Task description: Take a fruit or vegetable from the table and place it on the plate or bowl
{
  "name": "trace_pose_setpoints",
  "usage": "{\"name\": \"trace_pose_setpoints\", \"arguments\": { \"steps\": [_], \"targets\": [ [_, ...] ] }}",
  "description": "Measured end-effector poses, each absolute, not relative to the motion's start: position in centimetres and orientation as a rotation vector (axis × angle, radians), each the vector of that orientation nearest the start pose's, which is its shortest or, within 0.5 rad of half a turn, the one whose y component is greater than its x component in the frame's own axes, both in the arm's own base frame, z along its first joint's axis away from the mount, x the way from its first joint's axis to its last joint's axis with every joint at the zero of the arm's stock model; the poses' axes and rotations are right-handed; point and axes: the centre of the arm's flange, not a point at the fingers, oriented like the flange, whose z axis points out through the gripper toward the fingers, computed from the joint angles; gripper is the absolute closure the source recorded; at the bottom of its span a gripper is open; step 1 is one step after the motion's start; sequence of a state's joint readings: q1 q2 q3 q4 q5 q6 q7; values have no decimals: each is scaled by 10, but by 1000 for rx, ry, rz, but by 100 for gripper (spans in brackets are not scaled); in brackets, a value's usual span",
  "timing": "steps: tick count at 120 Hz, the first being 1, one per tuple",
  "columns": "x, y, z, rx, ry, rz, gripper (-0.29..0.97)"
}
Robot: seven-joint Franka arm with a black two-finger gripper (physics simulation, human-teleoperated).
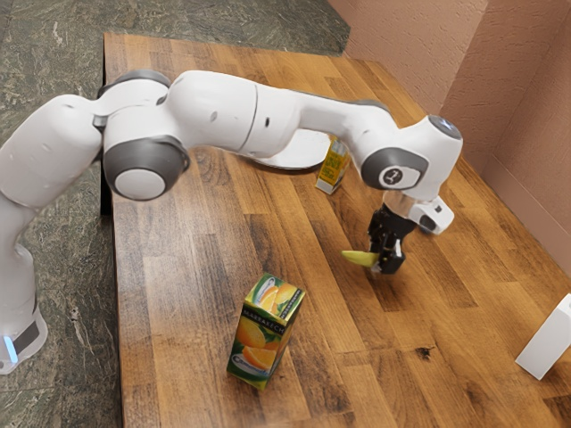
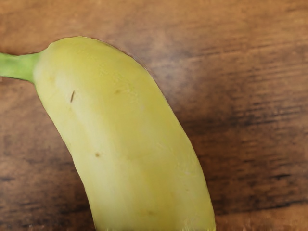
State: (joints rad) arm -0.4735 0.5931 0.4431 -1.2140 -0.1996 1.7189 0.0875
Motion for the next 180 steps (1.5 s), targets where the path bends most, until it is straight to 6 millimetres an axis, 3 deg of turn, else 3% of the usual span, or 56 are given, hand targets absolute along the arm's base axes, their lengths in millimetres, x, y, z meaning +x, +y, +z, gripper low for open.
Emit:
{"name": "trace_pose_setpoints", "arguments": {
  "steps": [32,54,73,86,103,125,147,162,180],
  "targets": [
    [698,-112,516,-2973,255,-19,54],
    [690,-90,562,-2910,209,-95,53],
    [672,-48,621,-2894,97,-199,54],
    [660,-17,647,-2874,24,-231,53],
    [640,69,670,-2840,-168,-216,53],
    [609,175,672,-2811,-410,-152,53],
    [576,261,629,-2779,-609,-7,53],
    [557,307,606,-2752,-708,9,52],
    [555,344,576,-2799,-755,-45,52]
  ]
}}
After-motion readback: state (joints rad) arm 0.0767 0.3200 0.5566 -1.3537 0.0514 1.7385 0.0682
